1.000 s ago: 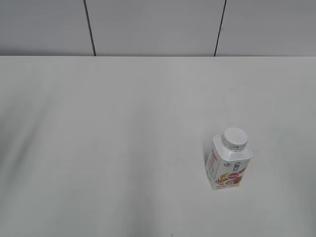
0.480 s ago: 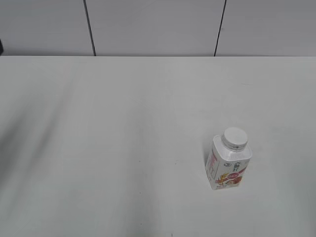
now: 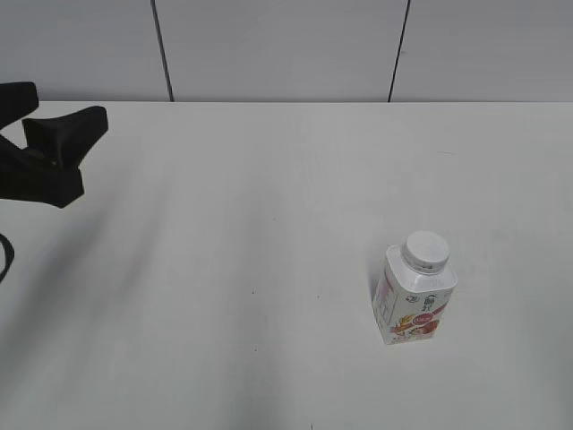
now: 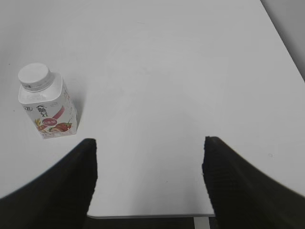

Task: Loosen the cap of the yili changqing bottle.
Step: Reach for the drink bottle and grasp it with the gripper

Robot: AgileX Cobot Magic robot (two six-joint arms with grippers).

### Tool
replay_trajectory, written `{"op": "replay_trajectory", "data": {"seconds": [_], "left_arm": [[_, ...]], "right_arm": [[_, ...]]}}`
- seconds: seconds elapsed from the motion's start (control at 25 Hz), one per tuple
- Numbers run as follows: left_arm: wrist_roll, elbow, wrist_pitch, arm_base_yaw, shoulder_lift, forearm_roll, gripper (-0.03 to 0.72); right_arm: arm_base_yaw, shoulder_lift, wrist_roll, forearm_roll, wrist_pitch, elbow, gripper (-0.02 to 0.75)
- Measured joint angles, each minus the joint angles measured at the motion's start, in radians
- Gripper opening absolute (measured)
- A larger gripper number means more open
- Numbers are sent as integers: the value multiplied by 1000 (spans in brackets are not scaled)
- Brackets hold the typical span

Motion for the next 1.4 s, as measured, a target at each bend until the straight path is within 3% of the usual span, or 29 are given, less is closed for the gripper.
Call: {"op": "replay_trajectory", "data": {"seconds": [0.2, 0.72, 1.24, 1.4], "left_arm": [[-1, 0, -19, -38, 43, -1, 475], [-7, -1, -123, -44, 215, 15, 436], [-258, -176, -132, -42, 420, 376, 436], [-487, -247, -207, 13, 495, 639, 436]], "right_arm": [[0, 0, 0, 0, 0, 0, 545], [0, 0, 0, 0, 0, 0, 545], [0, 0, 0, 0, 0, 0, 545], [0, 0, 0, 0, 0, 0, 545]]}}
